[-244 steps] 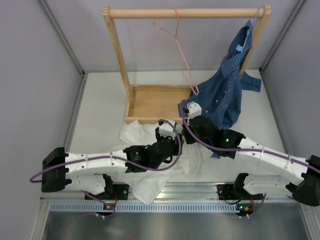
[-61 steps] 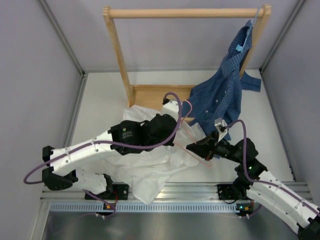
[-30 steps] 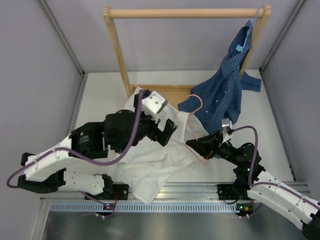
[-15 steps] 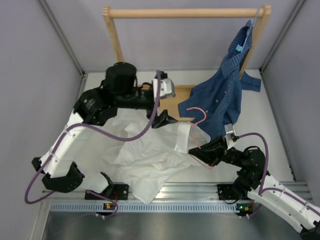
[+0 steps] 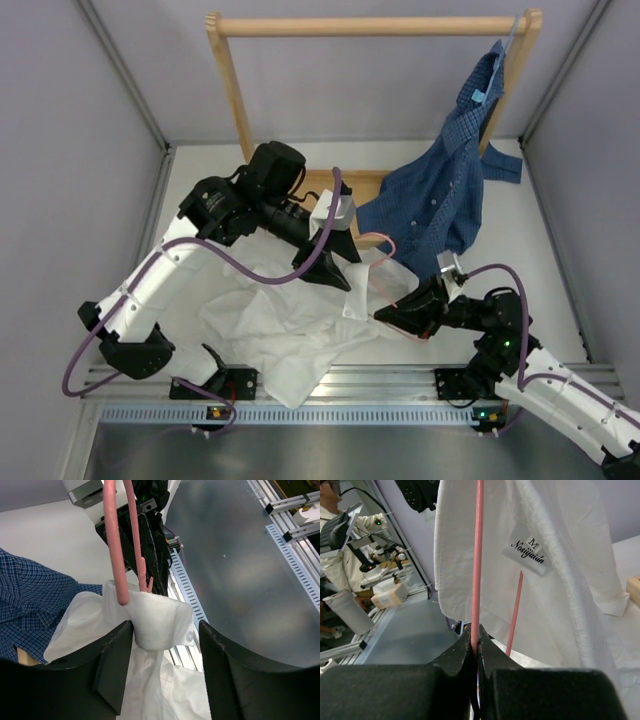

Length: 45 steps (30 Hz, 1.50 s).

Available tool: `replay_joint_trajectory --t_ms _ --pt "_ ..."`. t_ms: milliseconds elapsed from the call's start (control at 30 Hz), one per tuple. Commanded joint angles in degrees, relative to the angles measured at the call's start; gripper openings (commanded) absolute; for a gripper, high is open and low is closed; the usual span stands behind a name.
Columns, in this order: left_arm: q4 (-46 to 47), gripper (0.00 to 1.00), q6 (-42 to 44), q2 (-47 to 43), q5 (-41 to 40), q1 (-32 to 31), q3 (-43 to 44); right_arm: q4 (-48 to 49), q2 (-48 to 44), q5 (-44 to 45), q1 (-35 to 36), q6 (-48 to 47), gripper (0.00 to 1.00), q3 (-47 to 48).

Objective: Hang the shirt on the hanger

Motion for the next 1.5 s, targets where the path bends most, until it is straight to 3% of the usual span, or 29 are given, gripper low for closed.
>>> replay_joint_trajectory --t_ms 0,67,267,400,467,533,600,633,733,833,867,900,967,1033,1100,1133,1233,1333,1467 --pt "-0.53 0.57 1.58 1.32 4.60 0.27 -0.52 7.41 1.53 -4.48 0.71 0.64 0.00 3.32" --pt "-0.53 0.45 1.66 1.67 5.83 0.27 -0.70 7.33 2.23 -5.18 0.71 0.56 0.00 4.11" --pt "0.88 0.35 0.87 0.97 7.68 0.27 -0.79 7.50 3.64 -5.88 0.97 0.38 0.00 5.16" --pt "1.05 0.34 1.58 0.10 9.60 0.27 -2.28 7.94 4.17 -5.97 1.50 0.29 0.00 5.86" --pt "1.40 0.43 1.93 -0.69 11.02 0.27 -3.51 7.76 5.31 -6.24 1.85 -0.14 0.00 6.57" --pt "2.72 0.45 1.84 -1.66 12.16 0.27 -4.65 8.02 6.62 -6.32 2.11 -0.23 0.00 7.09" --pt "3.78 0.35 1.05 -2.36 12.08 0.27 -5.27 8.38 7.42 -6.06 2.99 -0.50 0.00 7.45" --pt "4.74 0.18 0.61 -2.98 11.56 0.27 -5.62 8.47 7.51 -5.71 3.60 -0.76 0.00 7.62" --pt "6.59 0.00 -0.88 -3.77 10.85 0.27 -6.67 7.24 8.12 -5.19 4.40 -1.90 0.00 8.32" --pt "6.94 0.00 -1.76 -4.39 8.83 0.27 -7.12 5.92 7.95 -4.05 4.49 -3.56 0.00 8.24" --pt "6.94 0.00 -2.29 -4.91 7.26 0.44 -7.20 3.13 7.51 -3.17 4.49 -4.27 0.08 8.24" --pt "6.94 0.00 -2.46 -5.09 6.72 0.62 -7.55 0.84 6.12 -1.94 4.49 -4.97 0.37 8.41" --pt "7.99 0.00 -4.73 -5.88 2.88 1.32 -8.08 -9.30 3.39 3.24 4.49 -7.96 0.70 8.68" --pt "9.83 0.00 -7.37 -8.33 -1.17 1.76 -9.92 -19.52 -1.94 12.94 4.49 -10.85 0.88 10.08" --pt "13.95 0.00 -12.21 -12.27 -9.57 1.94 -11.85 -35.98 -8.09 21.76 4.40 -11.48 0.96 12.27" --pt "15.37 0.00 -13.88 -13.95 -12.33 1.94 -13.78 -40.44 -10.14 29.20 4.40 -10.61 0.98 12.80" --pt "19.85 0.00 -19.24 -20.62 -21.83 1.85 -17.29 -52.84 -16.80 38.03 4.57 -5.89 0.99 13.86" --pt "22.14 0.00 -22.40 -25.02 -26.31 1.94 -19.06 -54.54 -19.47 41.10 4.49 -1.65 0.97 13.07" --pt "23.46 0.00 -25.92 -27.67 -28.61 1.85 -19.59 -47.28 -15.36 37.56 4.49 -1.37 0.81 9.83"
